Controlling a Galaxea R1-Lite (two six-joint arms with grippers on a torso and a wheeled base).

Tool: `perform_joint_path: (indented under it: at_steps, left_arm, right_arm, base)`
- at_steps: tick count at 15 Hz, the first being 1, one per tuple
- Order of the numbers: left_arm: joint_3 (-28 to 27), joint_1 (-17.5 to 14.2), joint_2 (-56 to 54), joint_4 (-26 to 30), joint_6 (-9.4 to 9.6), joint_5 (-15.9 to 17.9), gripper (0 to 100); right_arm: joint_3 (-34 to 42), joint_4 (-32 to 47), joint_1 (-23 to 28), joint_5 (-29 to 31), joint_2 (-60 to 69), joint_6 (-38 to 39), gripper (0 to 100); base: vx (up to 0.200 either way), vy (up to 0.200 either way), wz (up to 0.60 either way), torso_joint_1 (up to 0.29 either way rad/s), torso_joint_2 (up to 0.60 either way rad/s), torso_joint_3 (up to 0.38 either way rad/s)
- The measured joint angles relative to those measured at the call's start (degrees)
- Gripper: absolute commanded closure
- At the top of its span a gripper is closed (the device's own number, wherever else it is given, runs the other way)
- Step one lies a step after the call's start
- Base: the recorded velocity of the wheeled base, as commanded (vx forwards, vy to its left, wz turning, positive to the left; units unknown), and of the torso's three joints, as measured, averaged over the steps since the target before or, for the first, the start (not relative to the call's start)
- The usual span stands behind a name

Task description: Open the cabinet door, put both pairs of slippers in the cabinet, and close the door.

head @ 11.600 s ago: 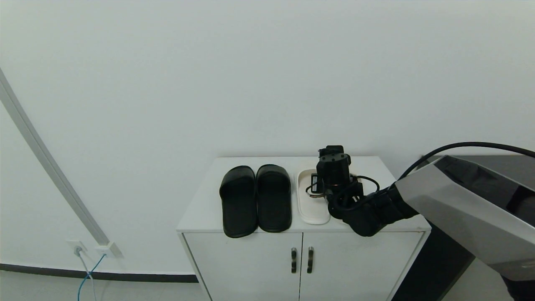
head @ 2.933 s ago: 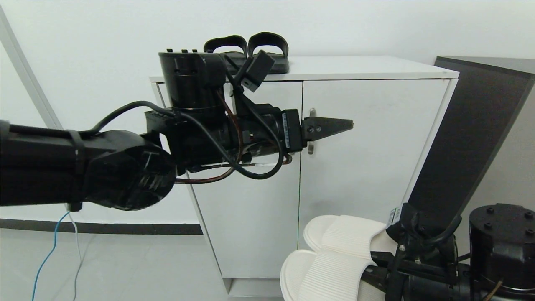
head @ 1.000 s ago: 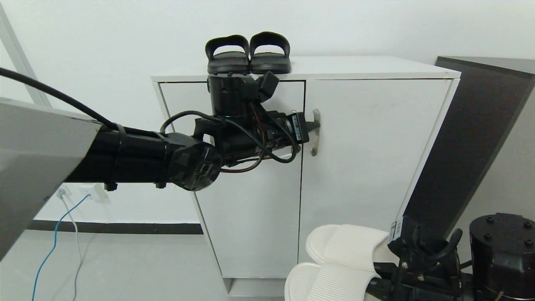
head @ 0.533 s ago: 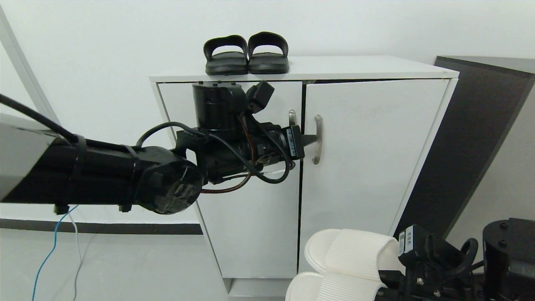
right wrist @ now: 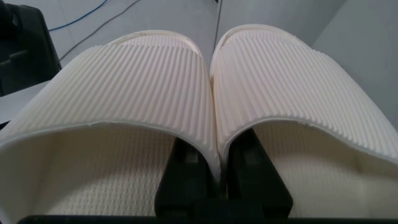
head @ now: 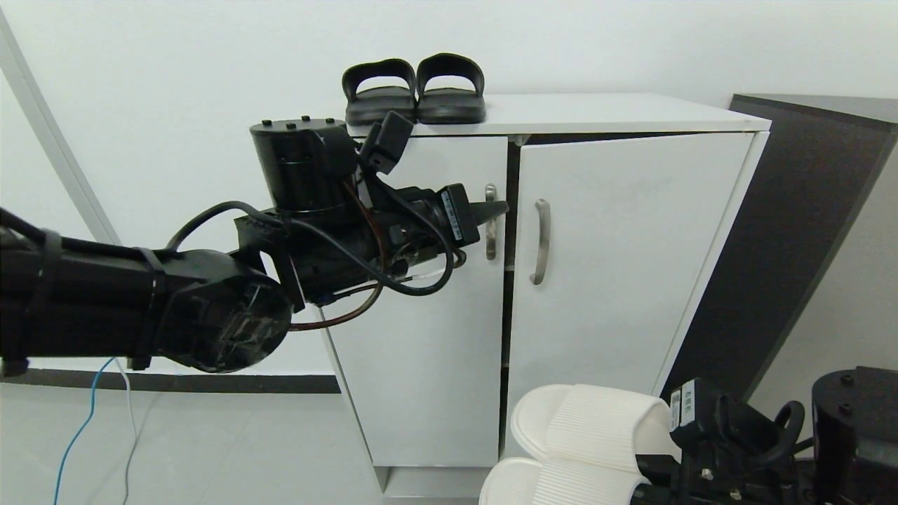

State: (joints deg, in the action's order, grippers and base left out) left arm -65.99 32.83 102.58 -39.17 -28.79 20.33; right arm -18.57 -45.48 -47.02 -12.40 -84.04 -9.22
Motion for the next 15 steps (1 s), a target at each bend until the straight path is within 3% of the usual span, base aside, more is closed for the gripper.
perform_joint_path:
  at_steps: [10, 15]
  left_arm:
    - [-10.17, -0.83, 9.94, -1.69, -0.38, 0.57, 100]
    - [-8.37, 1.71, 10.09, -2.32, -0.32, 0.00, 100]
  right_arm:
    - [0.88, 0.09, -1.77, 0.22, 0.48, 0.02, 100]
    - [0.99, 0.22, -2.07, 0.22, 0.52, 0.00, 100]
  base:
    - [0.000, 0.000, 0.00, 0.000, 0.00, 0.000]
    - [-0.200, 0.000, 0.00, 0.002, 0.00, 0.003]
